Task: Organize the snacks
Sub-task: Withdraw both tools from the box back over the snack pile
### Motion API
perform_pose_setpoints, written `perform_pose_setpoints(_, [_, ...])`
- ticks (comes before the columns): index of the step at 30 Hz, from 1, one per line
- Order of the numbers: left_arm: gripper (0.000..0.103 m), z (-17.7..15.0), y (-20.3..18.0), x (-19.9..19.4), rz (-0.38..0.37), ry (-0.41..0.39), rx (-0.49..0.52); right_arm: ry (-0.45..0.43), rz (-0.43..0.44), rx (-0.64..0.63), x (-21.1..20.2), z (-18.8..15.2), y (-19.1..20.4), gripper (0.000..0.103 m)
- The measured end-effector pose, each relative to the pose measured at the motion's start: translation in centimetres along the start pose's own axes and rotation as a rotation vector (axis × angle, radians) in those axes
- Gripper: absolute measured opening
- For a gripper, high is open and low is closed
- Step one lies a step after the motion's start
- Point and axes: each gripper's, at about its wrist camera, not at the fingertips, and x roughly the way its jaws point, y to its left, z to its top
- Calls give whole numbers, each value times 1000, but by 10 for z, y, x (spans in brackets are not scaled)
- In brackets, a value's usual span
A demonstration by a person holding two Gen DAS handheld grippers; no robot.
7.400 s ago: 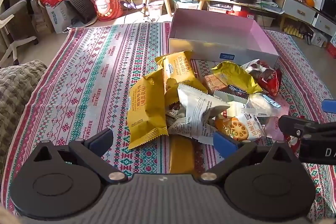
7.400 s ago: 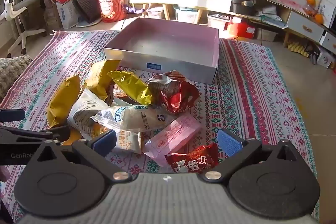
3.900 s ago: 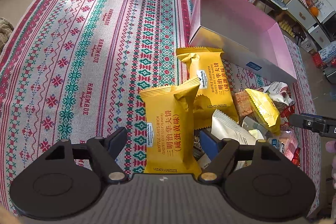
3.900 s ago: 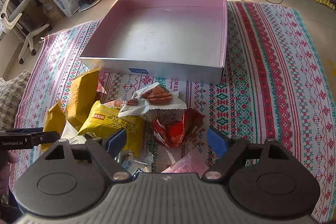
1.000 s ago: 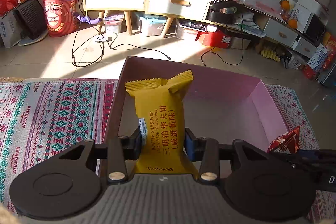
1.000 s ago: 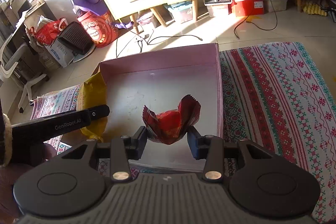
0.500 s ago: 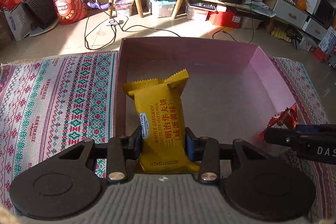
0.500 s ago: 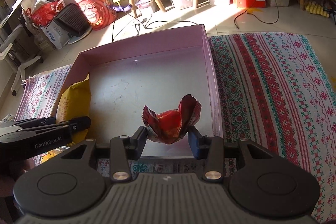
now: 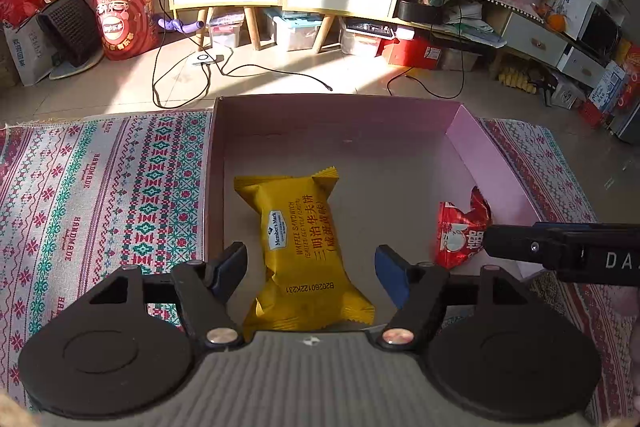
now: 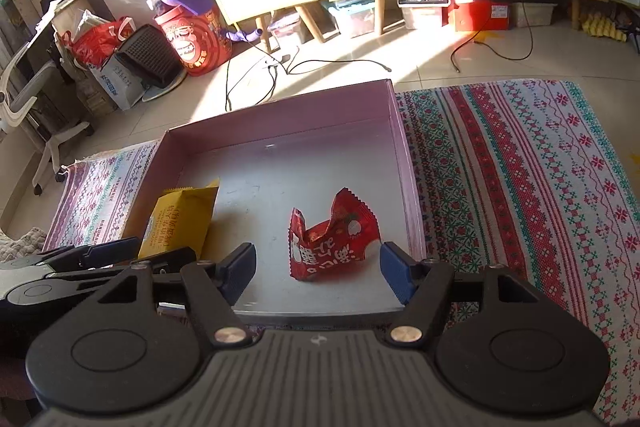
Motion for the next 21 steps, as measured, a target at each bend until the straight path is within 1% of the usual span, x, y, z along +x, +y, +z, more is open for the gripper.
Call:
perform_pose_setpoints(2, [86, 0, -2, -10, -7, -23, 10, -24, 0, -1, -9, 0, 2, 72])
perform_pose_setpoints(5, [92, -2, -5, -24, -4, -45, 30, -49, -10, -21, -20, -2, 4, 78])
perform_pose_setpoints(8, [97, -5, -5, -36, 5, -57, 39, -55, -23, -52, -28, -7, 9, 81])
perform_pose_setpoints(14, [101, -16, -3, -58, 8, -47, 36, -67, -32, -102, -45, -19, 18, 89])
perform_pose_setpoints(17, [103, -24, -4, -70, 4, -47, 30, -74, -29, -117, -55, -26, 21, 92])
perform_pose_setpoints(21, [103, -38, -1, -85, -5, -39, 34, -87, -29, -143, -66, -37, 23, 94])
